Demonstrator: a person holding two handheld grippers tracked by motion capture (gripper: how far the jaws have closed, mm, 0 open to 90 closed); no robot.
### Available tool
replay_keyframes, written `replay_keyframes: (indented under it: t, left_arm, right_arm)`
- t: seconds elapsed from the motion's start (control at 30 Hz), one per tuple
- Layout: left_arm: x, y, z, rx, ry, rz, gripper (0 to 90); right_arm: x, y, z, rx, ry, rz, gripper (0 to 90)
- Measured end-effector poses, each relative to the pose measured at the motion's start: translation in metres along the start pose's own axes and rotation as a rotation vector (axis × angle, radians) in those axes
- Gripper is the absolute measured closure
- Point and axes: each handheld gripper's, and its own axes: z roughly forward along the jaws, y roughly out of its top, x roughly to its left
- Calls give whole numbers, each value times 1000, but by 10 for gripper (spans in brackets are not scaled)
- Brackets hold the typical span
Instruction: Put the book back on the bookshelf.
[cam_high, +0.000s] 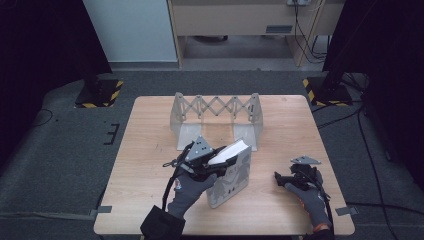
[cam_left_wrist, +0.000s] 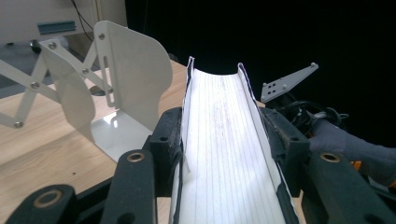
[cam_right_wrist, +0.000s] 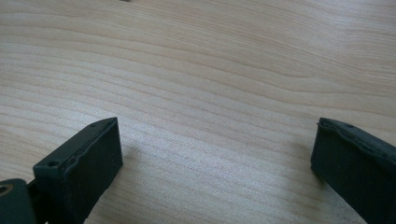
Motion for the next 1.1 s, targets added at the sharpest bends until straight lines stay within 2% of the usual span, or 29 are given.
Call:
replay_keyframes:
  t: [0.03, 0.2, 0.4, 0.5, 0.53, 0.57, 0.6, 0.63, 0.67, 0.73, 0.77, 0.83, 0.87, 0.9, 0.93, 1.0, 1.1]
  left_arm:
    - [4, 1, -5, 2, -2, -14, 529]
    - [9, 3, -15, -2, -2, -27, 530]
    - [16, 4, -33, -24, 46, -34, 530]
    - [24, 6, -48, -54, 92, -45, 530]
    - [24, 6, -48, -54, 92, -45, 530]
    - [29, 9, -57, -66, 116, -51, 530]
    - [29, 9, -57, -66, 116, -51, 529]
    - [32, 10, -61, -72, 131, -53, 529]
    - [37, 12, -70, -86, 164, -53, 530]
    - [40, 14, -74, -92, 178, -54, 529]
    - [47, 16, -81, -96, 206, -59, 530]
    - [53, 17, -86, -98, 231, -64, 529]
    - [53, 17, -86, -98, 231, -64, 530]
    - [59, 19, -91, -100, 259, -68, 530]
    - [59, 19, -91, -100, 259, -68, 530]
    - [68, 21, -95, -112, 301, -79, 530]
    - [74, 24, -95, -114, 327, -88, 530]
  right_arm:
    - [0, 0, 0, 0, 0, 1, 23]
    - [0, 0, 0, 0, 0, 1, 23]
    - [0, 0, 0, 0, -1, 1, 23]
    - [0, 0, 0, 0, 0, 0, 23]
    - [0, 0, 0, 0, 0, 0, 23]
    - [0, 0, 0, 0, -1, 1, 23]
    - [0, 0, 0, 0, -1, 1, 23]
    - [0, 0, 0, 0, 0, 1, 23]
    - [0, 0, 0, 0, 0, 1, 24]
    - [0, 0, 0, 0, 0, 1, 24]
    - [0, 0, 0, 0, 0, 0, 23]
    - [0, 0, 0, 0, 0, 2, 23]
    - [0, 0, 0, 0, 0, 2, 23]
    - [0, 0, 0, 0, 0, 1, 23]
    - [0, 0, 0, 0, 0, 1, 23]
    - [0, 0, 0, 0, 0, 2, 24]
    - [0, 0, 0, 1, 0, 1, 24]
